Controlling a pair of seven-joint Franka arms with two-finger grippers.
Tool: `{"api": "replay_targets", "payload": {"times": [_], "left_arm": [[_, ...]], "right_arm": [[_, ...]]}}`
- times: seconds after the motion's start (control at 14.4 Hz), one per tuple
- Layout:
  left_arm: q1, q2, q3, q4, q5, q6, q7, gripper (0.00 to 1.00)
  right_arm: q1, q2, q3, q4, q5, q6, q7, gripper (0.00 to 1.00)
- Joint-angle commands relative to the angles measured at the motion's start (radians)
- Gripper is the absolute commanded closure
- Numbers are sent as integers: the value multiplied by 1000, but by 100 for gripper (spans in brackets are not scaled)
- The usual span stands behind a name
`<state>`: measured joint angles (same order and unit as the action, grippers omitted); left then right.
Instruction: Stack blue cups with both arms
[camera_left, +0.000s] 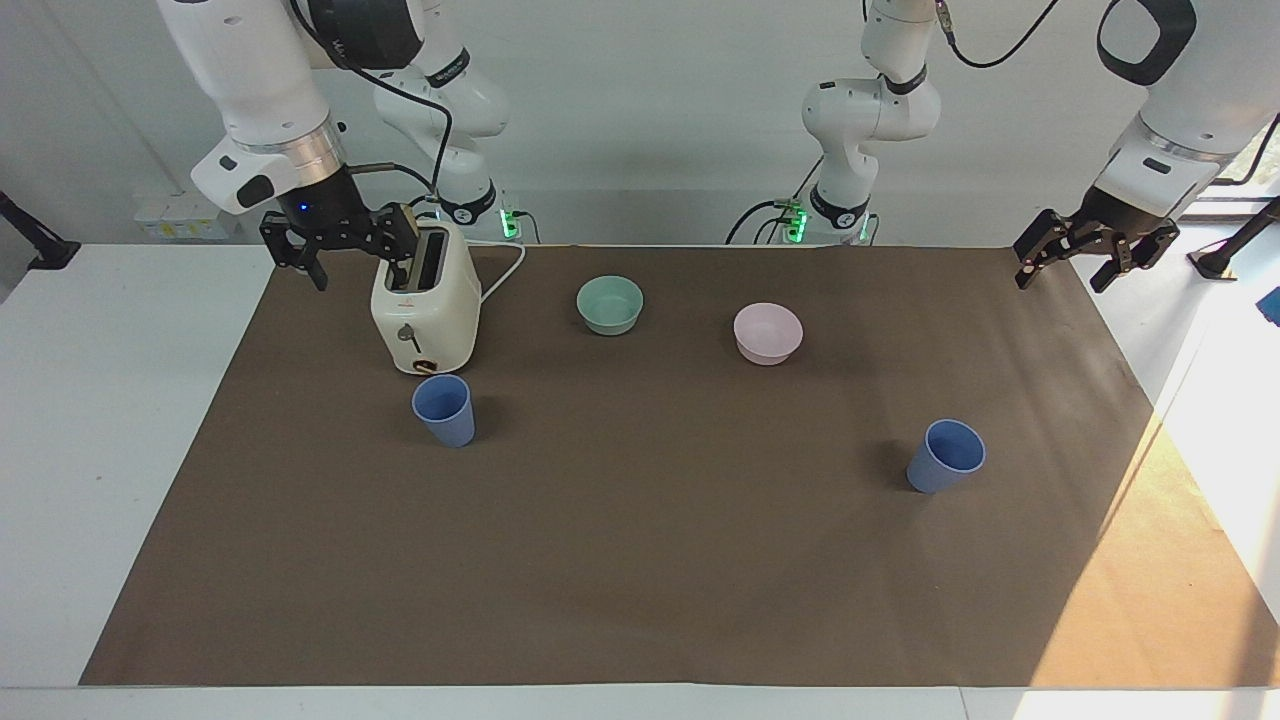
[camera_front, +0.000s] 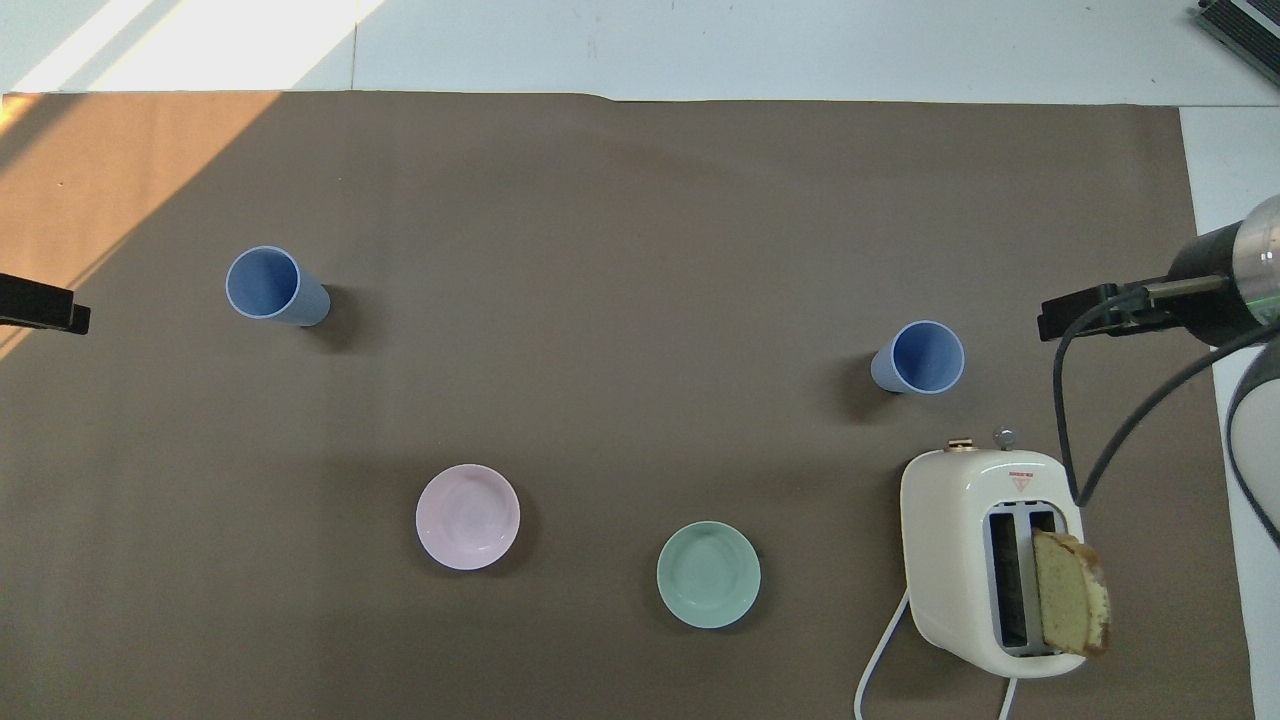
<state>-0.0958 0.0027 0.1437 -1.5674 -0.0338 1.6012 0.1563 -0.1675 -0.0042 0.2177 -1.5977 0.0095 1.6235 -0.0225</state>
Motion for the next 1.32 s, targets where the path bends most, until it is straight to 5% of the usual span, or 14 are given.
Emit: {"api": "replay_targets", "payload": {"times": [0.0, 1.25], "left_arm": [[4, -27, -7, -29, 15, 2, -6, 0], [-7, 12, -19, -26, 3, 91, -11, 0]], "right_arm": [[-15, -19, 8, -22, 17, 19, 10, 0], [-15, -19, 8, -22, 17, 19, 10, 0]]}}
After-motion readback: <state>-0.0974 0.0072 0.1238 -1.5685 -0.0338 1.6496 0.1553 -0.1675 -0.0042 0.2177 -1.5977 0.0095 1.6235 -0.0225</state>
